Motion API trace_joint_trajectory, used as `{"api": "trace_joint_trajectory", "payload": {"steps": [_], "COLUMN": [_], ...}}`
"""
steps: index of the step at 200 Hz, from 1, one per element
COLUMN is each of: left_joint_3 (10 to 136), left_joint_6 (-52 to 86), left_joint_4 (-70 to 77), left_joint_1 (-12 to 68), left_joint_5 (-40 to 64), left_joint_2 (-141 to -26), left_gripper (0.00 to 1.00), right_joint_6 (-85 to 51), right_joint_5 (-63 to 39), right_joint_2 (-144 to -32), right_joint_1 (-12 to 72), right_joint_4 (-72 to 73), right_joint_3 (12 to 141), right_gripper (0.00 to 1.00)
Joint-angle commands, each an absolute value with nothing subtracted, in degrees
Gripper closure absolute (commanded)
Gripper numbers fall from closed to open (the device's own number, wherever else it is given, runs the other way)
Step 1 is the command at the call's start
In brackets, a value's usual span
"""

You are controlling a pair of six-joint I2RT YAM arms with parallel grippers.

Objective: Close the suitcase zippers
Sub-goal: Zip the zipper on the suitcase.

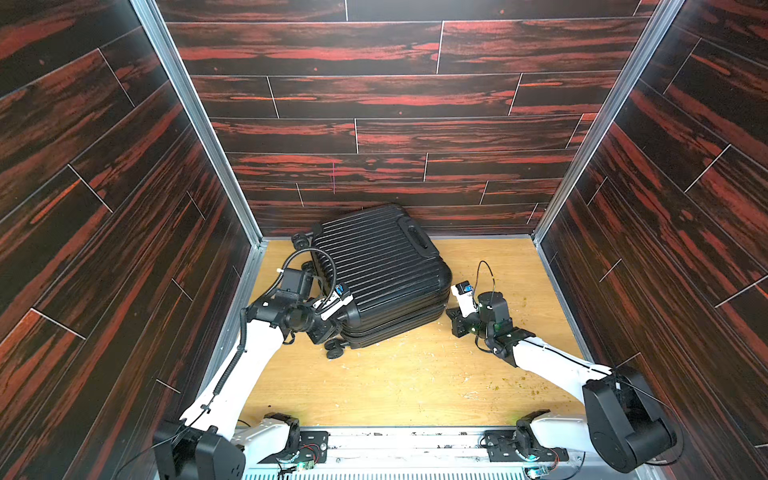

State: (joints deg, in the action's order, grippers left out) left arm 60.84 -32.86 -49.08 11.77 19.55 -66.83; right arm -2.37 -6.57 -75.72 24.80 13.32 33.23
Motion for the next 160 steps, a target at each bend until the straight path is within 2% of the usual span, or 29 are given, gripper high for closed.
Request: {"api": "trace_joint_trajectory", "payload": {"steps": [1,49,107,160], "left_joint_3": [61.0,59.8,54.7,46.4], "left_joint_6": [-15.3,-5.0,7.4,17.7], "left_joint_4": [-37.8,-36.7,-33.6,-19.8], "left_joint_1": [10.5,12.0,17.7,25.6], "left_joint_5": [15.6,14.8,11.6,13.0], "left_joint_2": [-64.5,-63.1,-55.2,-52.7], "left_gripper": [0.77,0.79,0.79,0.79], "right_joint_6": [0.1,1.7,2.1,1.8], "right_joint_5": [-15.6,-15.5,-12.3,-12.5], "right_joint_2": [-73.7,-75.6,-81.4,-85.7], "right_joint_1": [27.1,29.4,32.9,35.8], "right_joint_4": [14.5,16.0,17.4,18.9], "right_joint_3": [32.7,33.6,38.3,41.2], "right_gripper": [1.0,1.0,1.0,1.0]}}
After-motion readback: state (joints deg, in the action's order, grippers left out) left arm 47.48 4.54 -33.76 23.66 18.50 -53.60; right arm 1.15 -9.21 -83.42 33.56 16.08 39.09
